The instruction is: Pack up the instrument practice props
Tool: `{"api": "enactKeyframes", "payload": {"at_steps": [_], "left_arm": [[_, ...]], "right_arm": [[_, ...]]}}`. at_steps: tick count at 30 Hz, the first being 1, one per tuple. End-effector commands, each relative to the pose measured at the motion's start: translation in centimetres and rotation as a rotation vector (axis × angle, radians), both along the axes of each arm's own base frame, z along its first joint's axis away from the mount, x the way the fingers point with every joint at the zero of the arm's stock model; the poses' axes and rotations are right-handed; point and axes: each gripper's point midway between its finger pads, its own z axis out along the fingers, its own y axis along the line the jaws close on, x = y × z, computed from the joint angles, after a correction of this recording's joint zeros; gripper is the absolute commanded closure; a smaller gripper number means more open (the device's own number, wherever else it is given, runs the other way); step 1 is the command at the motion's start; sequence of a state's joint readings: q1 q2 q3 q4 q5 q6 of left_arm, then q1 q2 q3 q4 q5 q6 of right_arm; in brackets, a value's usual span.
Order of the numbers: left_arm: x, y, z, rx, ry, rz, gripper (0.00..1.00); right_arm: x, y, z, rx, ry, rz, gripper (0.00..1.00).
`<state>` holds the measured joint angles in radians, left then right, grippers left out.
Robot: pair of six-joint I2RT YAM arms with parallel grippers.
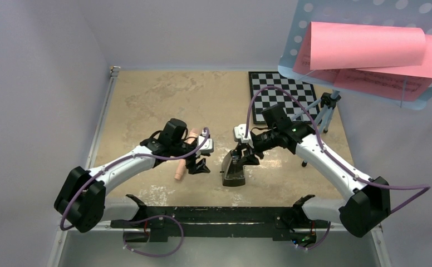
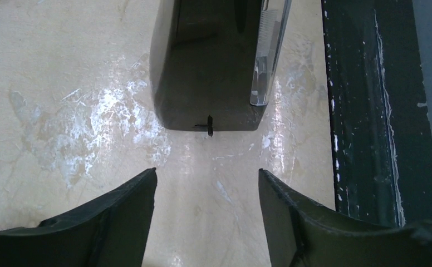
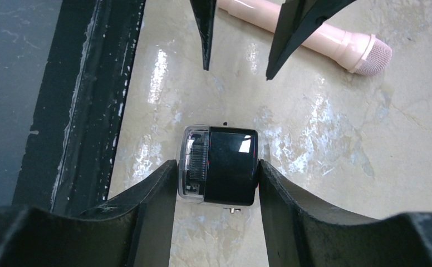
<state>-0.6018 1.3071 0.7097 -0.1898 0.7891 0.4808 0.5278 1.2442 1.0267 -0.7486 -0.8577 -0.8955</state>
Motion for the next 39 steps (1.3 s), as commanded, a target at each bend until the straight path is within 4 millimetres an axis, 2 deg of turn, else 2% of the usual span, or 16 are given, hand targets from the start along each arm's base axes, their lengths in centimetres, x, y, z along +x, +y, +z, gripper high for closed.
{"api": "enactKeyframes", "payload": {"at_steps": [1,3,7,12,20,26,30,35,39], "left_arm": [[1.2,-1.9,-0.2,-0.06,0.044,0.009,0.45],[1.2,-1.9,-1.2,-0.044,0.084,0.026,0.48],[1.3,-1.8,-3.0,-0.054,0.11,0.083,0.48],[1.8,-2.3,-3.9,-0.112,0.094,0.156,0.46],[1.8,-4.7,-5.6,-0.145,0.075,0.144,0.45],[2.4,-6.0,-6.3,-0.157,0.065,0.159,0.47],[2.8,-6.3,-6.7,-0.153,0.069,0.16,0.55],[2.5,-6.7,-6.9,-0.143,0.095,0.125,0.85],[2.6,-6.7,-6.6,-0.145,0.092,0.126,1.0]], "right_arm": [[1.6,-1.7,-0.8,-0.127,-0.058,-0.047,1.0],[1.7,-1.8,-0.9,-0.137,-0.05,-0.047,1.0],[2.0,-1.7,-0.8,-0.142,-0.038,-0.066,1.0],[1.9,-1.6,-0.8,-0.151,-0.006,-0.076,1.0],[0.5,-2.2,-1.0,-0.167,0.027,-0.046,1.0],[0.3,-2.3,-1.0,-0.17,0.047,-0.065,1.0],[0.3,-2.1,-0.9,-0.166,0.051,-0.067,1.0],[0.1,-2.1,-1.1,-0.168,0.053,-0.058,1.0],[-0.1,-2.0,-1.3,-0.168,0.056,-0.046,1.0]]}}
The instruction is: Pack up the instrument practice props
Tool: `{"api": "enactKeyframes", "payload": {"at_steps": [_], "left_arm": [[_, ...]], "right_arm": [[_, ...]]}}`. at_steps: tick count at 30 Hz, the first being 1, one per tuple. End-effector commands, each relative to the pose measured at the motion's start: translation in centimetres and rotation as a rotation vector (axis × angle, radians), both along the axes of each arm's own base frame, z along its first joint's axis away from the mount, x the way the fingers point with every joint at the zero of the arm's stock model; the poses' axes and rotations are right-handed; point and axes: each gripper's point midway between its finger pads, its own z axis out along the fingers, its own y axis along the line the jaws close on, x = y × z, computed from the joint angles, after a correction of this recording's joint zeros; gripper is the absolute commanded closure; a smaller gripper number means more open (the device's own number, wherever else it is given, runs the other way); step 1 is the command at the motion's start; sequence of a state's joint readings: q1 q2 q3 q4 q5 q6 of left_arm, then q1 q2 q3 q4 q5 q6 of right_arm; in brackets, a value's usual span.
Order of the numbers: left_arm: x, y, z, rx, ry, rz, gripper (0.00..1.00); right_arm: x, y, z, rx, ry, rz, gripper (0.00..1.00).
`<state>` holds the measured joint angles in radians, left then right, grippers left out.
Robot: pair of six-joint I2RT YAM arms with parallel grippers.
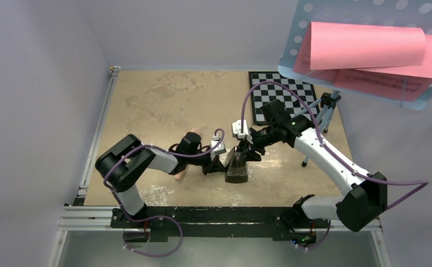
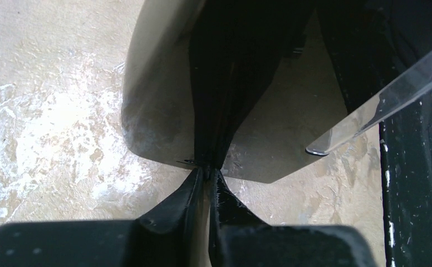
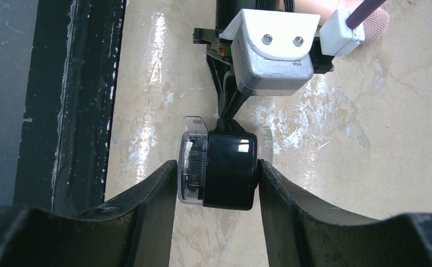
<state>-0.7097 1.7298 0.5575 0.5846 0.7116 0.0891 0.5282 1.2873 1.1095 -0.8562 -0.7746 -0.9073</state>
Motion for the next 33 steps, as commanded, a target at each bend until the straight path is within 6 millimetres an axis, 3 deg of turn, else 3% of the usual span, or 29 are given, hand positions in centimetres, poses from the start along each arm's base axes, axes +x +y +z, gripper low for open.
{"api": "enactKeyframes", "payload": {"at_steps": [1,5,12,24,28,33], "left_arm": [[1.8,-1.3,1.8,-0.042,-0.067,0.015,1.0],[3.5,-1.0,2.4,-0.051,-0.011,0.094,1.0],[3.2,-1.5,2.2,-0.083,0.111,0.105,1.0],[-4.1,-1.5,2.9,-0.127,-0.047,-0.22,1.0],[-4.4,-1.7,2.8,-0.12,-0.073,-0.216,1.0],[-2.7,-1.4,3.6,-0.097,-0.097,-0.107,0.51]], "right_arm": [[-1.0,-1.0,-1.2,-0.072,0.047,-0.007,1.0],[-1.3,-1.0,-1.5,-0.076,0.044,0.021,1.0],[-1.7,-1.1,-1.8,-0.086,0.055,0.049,1.0],[0.9,-0.1,-1.8,-0.081,0.097,-0.134,1.0],[1.4,0.1,-2.0,-0.075,0.114,-0.186,1.0],[0.8,0.0,-2.0,-0.069,0.116,-0.158,1.0]]}}
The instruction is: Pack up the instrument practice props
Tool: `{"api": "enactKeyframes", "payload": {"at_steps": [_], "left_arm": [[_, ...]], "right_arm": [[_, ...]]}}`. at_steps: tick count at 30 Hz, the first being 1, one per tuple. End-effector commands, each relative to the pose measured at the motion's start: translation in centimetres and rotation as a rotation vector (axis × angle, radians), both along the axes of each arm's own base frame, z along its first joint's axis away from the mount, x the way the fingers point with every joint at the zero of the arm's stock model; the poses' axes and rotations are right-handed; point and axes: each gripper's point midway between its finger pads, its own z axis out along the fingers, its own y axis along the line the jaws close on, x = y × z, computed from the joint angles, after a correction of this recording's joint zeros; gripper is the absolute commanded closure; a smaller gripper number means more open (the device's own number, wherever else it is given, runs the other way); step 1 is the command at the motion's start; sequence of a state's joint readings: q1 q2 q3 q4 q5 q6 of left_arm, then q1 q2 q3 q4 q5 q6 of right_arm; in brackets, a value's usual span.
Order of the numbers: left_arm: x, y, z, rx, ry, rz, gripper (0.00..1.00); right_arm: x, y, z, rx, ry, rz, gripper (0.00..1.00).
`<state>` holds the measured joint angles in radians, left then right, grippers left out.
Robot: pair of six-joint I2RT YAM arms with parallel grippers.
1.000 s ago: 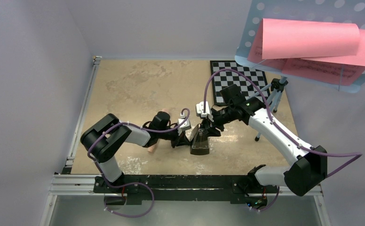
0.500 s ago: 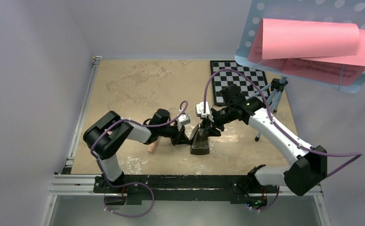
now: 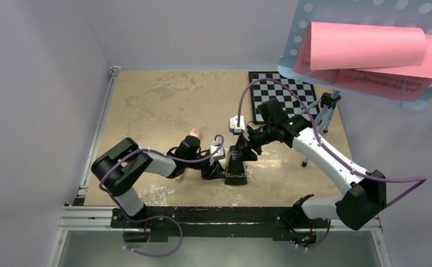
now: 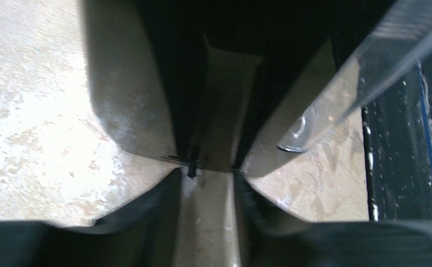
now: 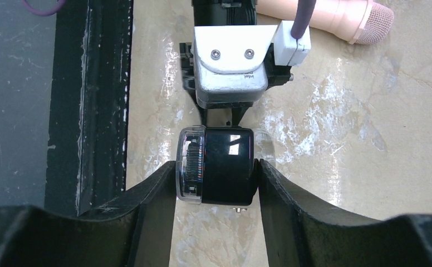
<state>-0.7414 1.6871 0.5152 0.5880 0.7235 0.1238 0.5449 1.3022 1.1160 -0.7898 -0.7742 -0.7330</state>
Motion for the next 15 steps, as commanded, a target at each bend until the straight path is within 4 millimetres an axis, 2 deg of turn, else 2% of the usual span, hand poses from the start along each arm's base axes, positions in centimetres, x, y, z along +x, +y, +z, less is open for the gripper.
{"api": "enactKeyframes", "payload": {"at_steps": [1,4,6,10,12,13,14,15], "left_arm": [[-0.7,-1.3,4.0,-0.092,-0.072,-0.046,0.46],[-0.1,-0.7,5.8,-0.072,-0.105,-0.02,0.33],[0.4,0.1,6.1,-0.029,-0.097,0.009,0.26],[1.6,2.0,6.2,0.09,-0.187,0.044,0.2],[2.2,3.0,6.9,0.119,-0.223,0.062,0.15],[2.5,3.4,7.6,0.118,-0.235,0.075,0.1],[2.9,3.6,8.6,0.101,-0.254,0.087,0.03],[3.6,3.8,9.9,0.104,-0.302,0.099,0.01]], "right_arm": [[0.3,-1.2,-2.3,-0.092,0.024,-0.046,1.0],[-0.4,-1.5,-2.0,-0.09,-0.004,0.017,1.0],[-1.0,-1.8,-1.9,-0.098,-0.013,0.066,1.0],[-2.1,-2.3,-1.8,-0.123,0.006,0.139,0.83],[-2.2,-2.3,-1.3,-0.123,0.014,0.147,0.71],[-2.1,-2.3,-1.0,-0.122,0.013,0.145,0.61],[-2.1,-2.2,-0.6,-0.116,0.008,0.146,0.36],[-2.1,-2.1,-0.1,-0.109,0.004,0.138,0.2]]}}
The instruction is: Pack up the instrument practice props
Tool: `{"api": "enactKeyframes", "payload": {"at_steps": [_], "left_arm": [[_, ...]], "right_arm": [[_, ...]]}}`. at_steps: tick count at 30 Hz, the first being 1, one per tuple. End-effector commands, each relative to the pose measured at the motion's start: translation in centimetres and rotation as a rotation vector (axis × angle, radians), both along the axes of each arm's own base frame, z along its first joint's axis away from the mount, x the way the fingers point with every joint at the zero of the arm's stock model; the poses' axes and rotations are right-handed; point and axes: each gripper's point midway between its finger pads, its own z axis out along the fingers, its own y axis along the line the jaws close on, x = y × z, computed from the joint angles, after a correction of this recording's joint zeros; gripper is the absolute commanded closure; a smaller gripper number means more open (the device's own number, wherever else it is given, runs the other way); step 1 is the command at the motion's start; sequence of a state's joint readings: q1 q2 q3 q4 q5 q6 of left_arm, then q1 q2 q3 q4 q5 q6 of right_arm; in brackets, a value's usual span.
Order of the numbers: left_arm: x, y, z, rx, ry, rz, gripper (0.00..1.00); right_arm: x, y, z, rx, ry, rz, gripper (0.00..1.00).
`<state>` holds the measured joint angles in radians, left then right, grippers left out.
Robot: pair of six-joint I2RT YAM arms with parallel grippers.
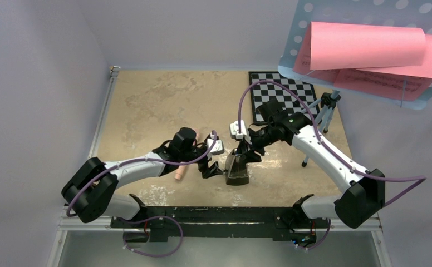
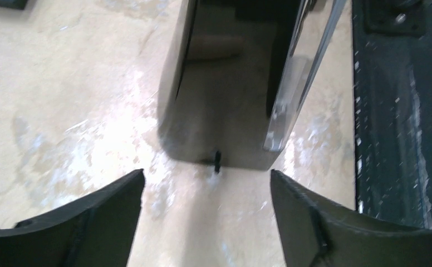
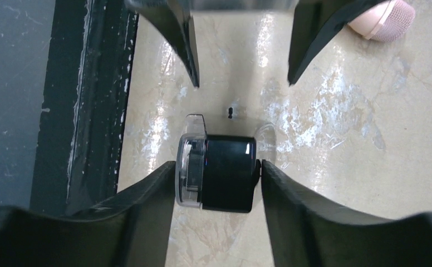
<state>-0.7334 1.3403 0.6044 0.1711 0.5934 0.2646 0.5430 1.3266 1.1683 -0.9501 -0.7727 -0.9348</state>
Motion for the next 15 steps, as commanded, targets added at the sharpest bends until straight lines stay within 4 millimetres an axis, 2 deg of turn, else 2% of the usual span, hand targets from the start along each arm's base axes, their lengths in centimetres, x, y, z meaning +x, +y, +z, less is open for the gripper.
{"api": "enactKeyframes", "payload": {"at_steps": [1,2,5,6,10,13,15], "left_arm": [[2.2,2.3,3.2,0.082,-0.136,0.049,0.01],[2.8,2.5,4.4,0.095,-0.174,0.057,0.01],[3.3,2.7,8.0,0.084,-0.227,0.05,0.01],[3.3,2.4,9.6,0.057,-0.238,0.042,0.01],[2.6,0.8,14.1,-0.042,-0.233,0.0,0.01],[2.0,-0.8,15.9,-0.072,-0.193,-0.047,0.01],[1.5,-1.7,16.2,-0.072,-0.162,-0.089,0.01]], "right_arm": [[-1.0,-0.8,0.9,-0.041,0.043,-0.008,0.07],[-0.9,-0.6,1.6,-0.028,0.037,-0.017,0.02],[-1.2,-0.5,3.6,0.014,0.016,-0.032,0.01],[-1.3,-0.4,4.5,0.031,0.006,-0.042,0.01],[-2.0,-0.8,7.7,0.067,-0.017,-0.078,0.01],[-1.9,-1.2,10.8,0.102,-0.072,-0.142,0.01],[-1.5,-1.5,13.0,0.14,-0.107,-0.223,0.01]]}}
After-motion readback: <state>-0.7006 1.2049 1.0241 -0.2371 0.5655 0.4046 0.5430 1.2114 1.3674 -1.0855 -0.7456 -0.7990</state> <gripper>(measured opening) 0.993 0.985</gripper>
